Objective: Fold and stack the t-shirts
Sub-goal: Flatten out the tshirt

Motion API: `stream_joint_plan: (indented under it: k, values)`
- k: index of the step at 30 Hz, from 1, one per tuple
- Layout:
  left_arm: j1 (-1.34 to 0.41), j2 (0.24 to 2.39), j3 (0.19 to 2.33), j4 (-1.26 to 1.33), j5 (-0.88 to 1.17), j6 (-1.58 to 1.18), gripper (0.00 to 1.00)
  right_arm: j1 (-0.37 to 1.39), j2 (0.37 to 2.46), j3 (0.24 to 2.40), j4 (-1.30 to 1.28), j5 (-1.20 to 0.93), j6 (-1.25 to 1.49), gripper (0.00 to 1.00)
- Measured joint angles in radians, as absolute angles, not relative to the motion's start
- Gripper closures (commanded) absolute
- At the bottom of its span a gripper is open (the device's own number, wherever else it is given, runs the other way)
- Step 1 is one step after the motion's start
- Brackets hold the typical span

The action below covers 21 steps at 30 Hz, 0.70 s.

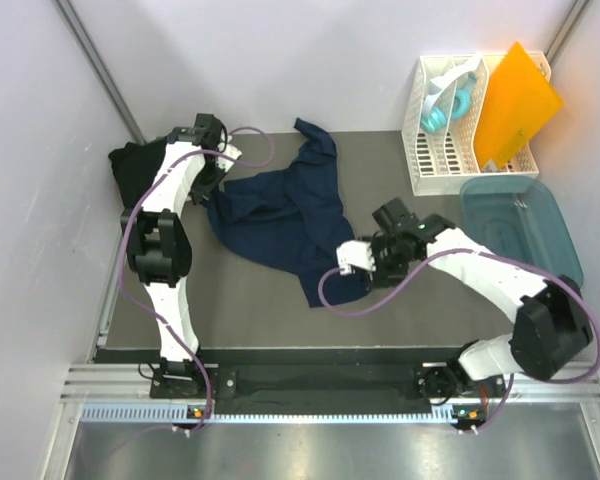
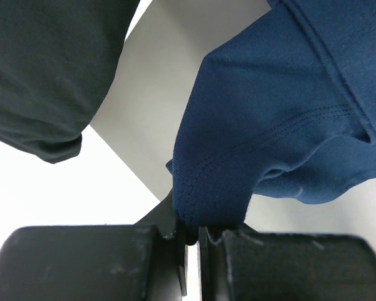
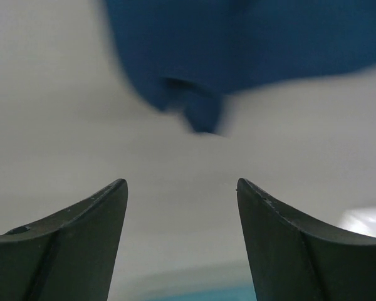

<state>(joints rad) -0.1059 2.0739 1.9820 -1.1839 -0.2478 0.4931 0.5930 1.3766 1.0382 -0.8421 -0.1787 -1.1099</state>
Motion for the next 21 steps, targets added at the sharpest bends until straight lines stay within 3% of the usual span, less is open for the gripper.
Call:
stream_joint_plan:
  k: [15, 21]
  values:
    - [-0.112, 2.074, 1.996, -1.219, -0.279, 0.483, 1.00, 0.606, 1.639, 0.991, -0.776, -0.287, -1.053, 0.30]
    - [-0.112, 2.074, 1.996, -1.227, -0.289, 0.481, 1.00, 0.611, 1.697, 1.027, -0.709, -0.295, -1.019, 0.43]
